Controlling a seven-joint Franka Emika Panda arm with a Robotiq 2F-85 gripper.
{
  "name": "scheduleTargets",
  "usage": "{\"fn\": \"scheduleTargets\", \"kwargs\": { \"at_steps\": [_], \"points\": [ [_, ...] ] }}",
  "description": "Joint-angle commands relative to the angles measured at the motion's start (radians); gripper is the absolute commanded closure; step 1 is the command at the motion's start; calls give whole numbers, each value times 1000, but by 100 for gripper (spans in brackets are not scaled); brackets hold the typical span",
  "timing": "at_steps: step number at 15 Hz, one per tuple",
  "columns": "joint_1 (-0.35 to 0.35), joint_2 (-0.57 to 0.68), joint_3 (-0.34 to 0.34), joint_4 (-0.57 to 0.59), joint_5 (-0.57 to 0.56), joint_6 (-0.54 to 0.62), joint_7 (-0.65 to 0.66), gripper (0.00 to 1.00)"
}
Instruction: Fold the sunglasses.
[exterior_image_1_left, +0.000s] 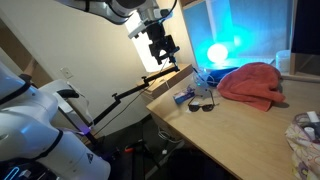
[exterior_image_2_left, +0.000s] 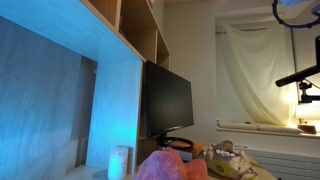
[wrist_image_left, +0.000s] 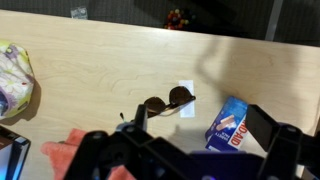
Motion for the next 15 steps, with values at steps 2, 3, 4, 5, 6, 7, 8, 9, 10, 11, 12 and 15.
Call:
{"fn": "scheduleTargets", "kwargs": {
  "at_steps": [2,3,4,5,6,7,8,9,10,11,12,15],
  "points": [
    [39,121,11,48,-39,7,-14,0],
    [47,146,11,53,-50,27,-15,0],
    [51,172,9,61,-43,49,-42,0],
    [55,194,9,63,-46,83,-55,0],
    [55,215,9,61,-35,133,-84,0],
    [55,238,7,68,-31,160,-94,0],
    [54,263,5,74,-28,186,-110,0],
    [54,286,2,81,-29,200,-108,0],
    [52,305,-2,86,-23,200,-111,0],
    [54,325,-12,94,-42,194,-91,0],
    [54,340,-18,101,-42,181,-82,0],
    [61,391,-50,137,-76,145,-58,0]
  ]
}}
